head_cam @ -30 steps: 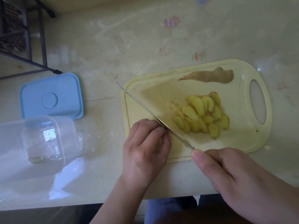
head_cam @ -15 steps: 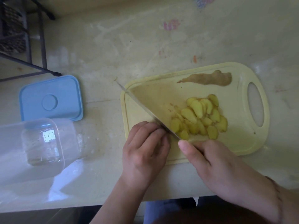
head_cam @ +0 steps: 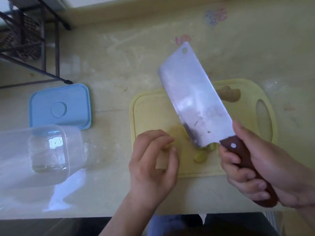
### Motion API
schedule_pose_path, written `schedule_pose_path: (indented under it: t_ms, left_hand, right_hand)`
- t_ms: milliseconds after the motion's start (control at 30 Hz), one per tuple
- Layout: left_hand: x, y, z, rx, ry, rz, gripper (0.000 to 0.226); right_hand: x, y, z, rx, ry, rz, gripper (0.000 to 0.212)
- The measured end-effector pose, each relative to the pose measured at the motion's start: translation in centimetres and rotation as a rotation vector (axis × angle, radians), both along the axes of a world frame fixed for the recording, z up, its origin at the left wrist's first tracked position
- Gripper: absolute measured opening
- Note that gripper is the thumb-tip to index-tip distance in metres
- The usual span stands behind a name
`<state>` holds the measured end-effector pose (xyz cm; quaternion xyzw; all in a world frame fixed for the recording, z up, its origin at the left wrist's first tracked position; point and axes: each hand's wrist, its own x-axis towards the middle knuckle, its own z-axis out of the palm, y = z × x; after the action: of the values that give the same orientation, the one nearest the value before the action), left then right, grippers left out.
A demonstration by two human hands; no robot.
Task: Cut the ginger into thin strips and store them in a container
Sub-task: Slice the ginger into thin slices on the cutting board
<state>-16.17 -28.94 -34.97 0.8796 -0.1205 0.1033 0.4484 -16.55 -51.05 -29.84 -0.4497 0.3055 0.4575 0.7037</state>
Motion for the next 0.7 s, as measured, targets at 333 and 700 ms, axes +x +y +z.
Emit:
schedule_pose_path:
  t_ms: [333, 700]
  left_hand:
    - [3.8, -3.3, 5.3, -1.275, 1.344, 0.109, 0.053]
    - [4.0, -2.4, 4.0, -0.828, 1.060, 0.048, 0.023]
  right_hand:
    - [-2.3, -1.4, -3.6, 0.834, 0.223, -0.212, 0.069]
    - [-2.8, -5.0, -3.2, 0.773, 0.234, -0.351, 0.076]
